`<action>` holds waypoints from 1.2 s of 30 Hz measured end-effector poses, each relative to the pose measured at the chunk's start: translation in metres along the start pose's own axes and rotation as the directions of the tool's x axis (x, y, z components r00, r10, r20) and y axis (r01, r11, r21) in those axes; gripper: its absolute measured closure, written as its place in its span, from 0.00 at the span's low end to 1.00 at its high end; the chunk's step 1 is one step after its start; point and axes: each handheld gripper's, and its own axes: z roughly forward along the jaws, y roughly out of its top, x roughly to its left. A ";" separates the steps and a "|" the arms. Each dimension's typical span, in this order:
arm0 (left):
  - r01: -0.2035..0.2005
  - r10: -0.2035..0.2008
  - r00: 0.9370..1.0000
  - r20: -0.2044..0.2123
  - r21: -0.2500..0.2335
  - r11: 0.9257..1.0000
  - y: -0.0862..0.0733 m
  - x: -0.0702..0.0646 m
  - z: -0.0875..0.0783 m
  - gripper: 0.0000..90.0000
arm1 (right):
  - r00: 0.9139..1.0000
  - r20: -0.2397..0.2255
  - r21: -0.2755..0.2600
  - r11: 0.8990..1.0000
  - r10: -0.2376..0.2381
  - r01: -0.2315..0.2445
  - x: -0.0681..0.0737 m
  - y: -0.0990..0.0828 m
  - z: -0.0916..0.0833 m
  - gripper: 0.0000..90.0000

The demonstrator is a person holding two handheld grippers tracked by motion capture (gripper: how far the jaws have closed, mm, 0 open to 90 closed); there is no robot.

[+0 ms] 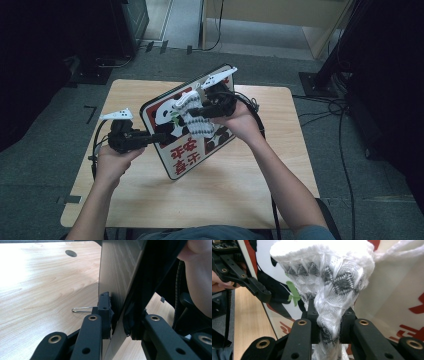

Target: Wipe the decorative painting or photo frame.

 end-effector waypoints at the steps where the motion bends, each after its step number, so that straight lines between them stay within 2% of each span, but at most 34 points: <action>1: 0.000 0.000 1.000 0.001 0.000 1.000 0.000 0.000 0.000 0.85 | 1.000 -0.001 0.002 1.000 0.001 -0.001 0.000 -0.001 0.000 0.86; 36: -0.009 0.008 1.000 0.008 0.007 1.000 0.001 0.000 0.000 0.85 | 0.999 -0.010 0.066 0.997 0.042 -0.041 0.002 -0.031 0.019 0.86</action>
